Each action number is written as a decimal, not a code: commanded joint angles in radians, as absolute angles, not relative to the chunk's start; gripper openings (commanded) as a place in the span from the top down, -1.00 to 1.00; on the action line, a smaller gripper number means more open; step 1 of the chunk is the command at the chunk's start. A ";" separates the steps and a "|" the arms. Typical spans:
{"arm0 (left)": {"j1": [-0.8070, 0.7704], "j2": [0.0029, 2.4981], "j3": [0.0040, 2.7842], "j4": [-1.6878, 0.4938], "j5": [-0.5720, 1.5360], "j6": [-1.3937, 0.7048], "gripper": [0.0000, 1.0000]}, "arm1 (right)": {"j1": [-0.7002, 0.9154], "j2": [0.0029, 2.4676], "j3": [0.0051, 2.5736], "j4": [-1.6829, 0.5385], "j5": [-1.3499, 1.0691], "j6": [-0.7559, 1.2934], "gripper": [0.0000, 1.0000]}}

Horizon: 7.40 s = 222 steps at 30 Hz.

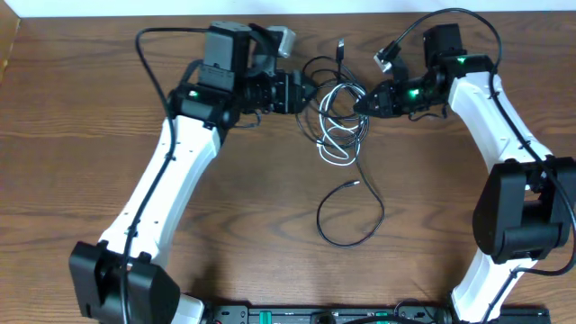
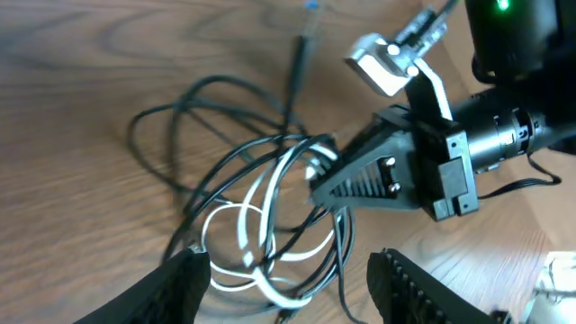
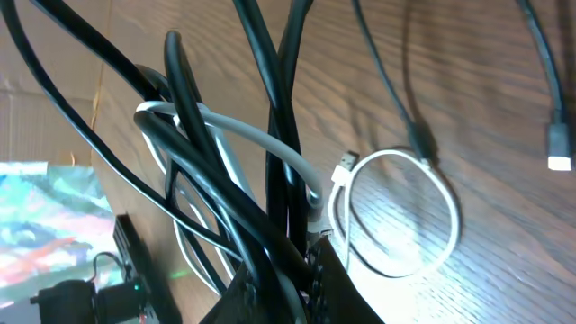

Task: Untangle cables

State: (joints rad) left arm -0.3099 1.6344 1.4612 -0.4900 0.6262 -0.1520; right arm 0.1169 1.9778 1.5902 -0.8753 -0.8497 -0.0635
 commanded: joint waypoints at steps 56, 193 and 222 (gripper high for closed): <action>-0.321 1.825 1.426 -0.480 0.279 -0.126 0.85 | 0.105 1.840 1.602 -0.974 -0.991 -0.121 0.98; -0.546 2.184 1.437 -0.094 0.028 -0.492 -0.31 | -0.116 1.977 1.623 -1.006 -0.421 0.106 -0.24; -0.547 2.014 1.438 -0.269 0.044 -0.326 0.85 | -0.084 1.977 1.623 -0.984 -0.429 0.096 -0.24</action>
